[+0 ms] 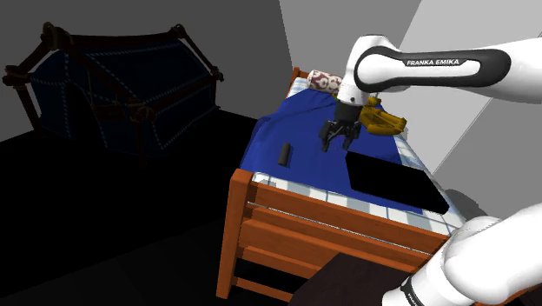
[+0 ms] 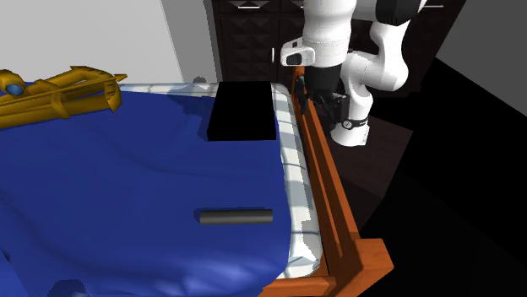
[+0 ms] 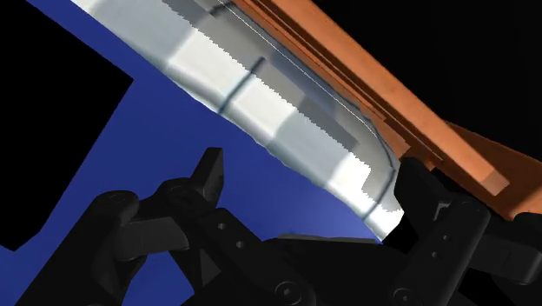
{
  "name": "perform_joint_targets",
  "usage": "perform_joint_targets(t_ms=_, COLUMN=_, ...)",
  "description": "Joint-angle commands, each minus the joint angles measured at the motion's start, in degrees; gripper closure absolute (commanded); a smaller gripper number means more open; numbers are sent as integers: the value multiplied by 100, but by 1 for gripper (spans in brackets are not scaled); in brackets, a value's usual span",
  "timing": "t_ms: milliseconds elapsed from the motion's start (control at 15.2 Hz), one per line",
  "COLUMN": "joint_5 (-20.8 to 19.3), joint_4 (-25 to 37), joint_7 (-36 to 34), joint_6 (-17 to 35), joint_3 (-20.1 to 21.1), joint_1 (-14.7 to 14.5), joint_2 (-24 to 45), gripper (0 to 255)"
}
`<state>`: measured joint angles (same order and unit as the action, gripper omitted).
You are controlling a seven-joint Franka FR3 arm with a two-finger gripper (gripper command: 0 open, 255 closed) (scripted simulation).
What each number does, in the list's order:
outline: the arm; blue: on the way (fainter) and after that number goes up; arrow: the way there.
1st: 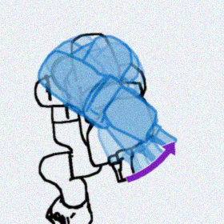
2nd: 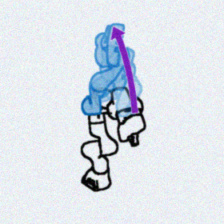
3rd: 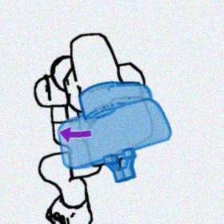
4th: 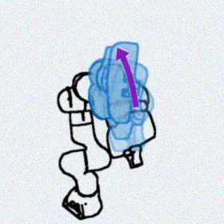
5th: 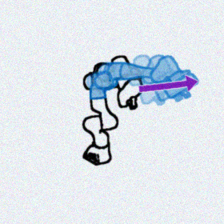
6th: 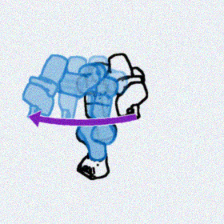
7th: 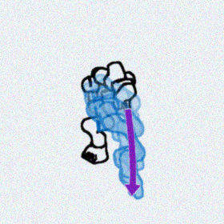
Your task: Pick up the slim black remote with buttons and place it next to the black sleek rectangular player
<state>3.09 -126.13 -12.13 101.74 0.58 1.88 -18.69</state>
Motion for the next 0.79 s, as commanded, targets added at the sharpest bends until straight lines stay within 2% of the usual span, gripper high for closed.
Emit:
perform_joint_targets(t_ms=0, joint_5=69, joint_4=283, joint_7=-282, joint_6=163, joint_3=22, joint_1=34, joint_2=479, gripper=0)
perform_joint_targets(t_ms=726, joint_5=421, joint_4=2233, joint_7=-1537, joint_6=568, joint_3=-93, joint_1=198, joint_2=2991, gripper=0)
